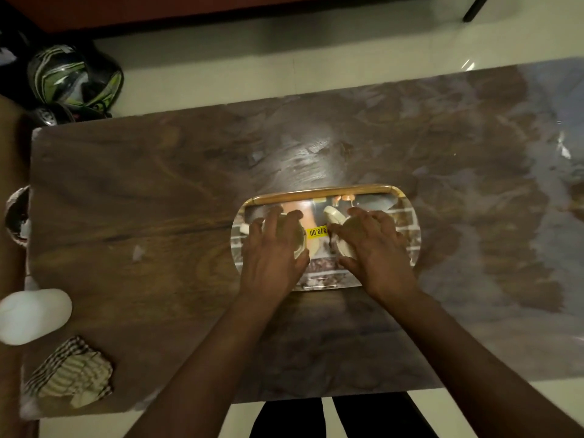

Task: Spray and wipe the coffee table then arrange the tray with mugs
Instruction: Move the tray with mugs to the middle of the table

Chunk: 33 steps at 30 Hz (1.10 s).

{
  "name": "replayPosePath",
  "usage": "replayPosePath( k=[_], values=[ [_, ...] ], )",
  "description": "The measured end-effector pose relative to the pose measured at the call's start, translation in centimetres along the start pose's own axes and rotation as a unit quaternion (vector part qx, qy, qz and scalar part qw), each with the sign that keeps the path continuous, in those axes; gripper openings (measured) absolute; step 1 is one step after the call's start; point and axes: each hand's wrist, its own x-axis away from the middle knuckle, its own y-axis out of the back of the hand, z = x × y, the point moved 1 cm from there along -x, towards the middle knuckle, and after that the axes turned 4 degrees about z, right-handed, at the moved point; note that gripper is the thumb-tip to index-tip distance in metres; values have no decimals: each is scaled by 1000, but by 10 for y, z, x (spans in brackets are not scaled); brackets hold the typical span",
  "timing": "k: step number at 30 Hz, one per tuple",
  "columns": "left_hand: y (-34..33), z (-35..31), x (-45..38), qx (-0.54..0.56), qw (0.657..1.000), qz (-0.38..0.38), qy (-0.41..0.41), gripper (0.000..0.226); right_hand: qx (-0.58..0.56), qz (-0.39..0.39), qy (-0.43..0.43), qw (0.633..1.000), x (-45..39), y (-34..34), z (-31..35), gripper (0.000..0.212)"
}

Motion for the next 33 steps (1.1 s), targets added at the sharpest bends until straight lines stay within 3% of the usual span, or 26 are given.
replayPosePath(
  k=[3, 6, 8, 10, 13, 16, 22, 24, 26, 29, 31, 33],
  values=[
    [7, 6, -12, -50, 986, 60, -145, 57, 23, -9, -73, 997, -12, -3, -4, 56],
    [11, 7, -18, -67, 972, 94, -206, 64, 34, -19, -118, 992, -17, -6, 1, 59],
    [8, 7, -15, -35, 982, 29, -182, 69, 20, -38, -127, 991, -13, -4, 7, 62],
    [4, 6, -10, 16, 995, -49, -89, 76, 23, -39, -103, 994, -8, -7, 6, 69],
    [-9, 5, -3, 102, 993, -67, 2, 83, 34, -20, -72, 997, -6, -15, -4, 75],
    [-16, 7, -3, 161, 985, -53, -21, 79, 33, -46, -95, 994, -9, -17, -5, 72],
    [-11, 19, -11, 128, 989, -28, -72, 85, 36, -48, -138, 989, -14, -14, -1, 71],
    [-10, 20, -10, 165, 983, -40, -76, 81, 5, -42, -134, 990, -13, -8, -3, 70],
    [-6, 28, -7, 289, 952, -98, -27, 65, -100, -65, -115, 986, -11, 3, -12, 61],
    [-8, 61, 2, 465, 839, -230, 165, 34, -206, -141, -117, 961, 1, 13, -48, 50],
    [-16, 80, 13, 425, 838, -235, 250, 31, -184, -146, -143, 961, 11, 7, -75, 49],
    [-25, 87, 20, 389, 867, -192, 247, 35, -178, -111, -184, 960, 19, -8, -101, 45]
  ],
)
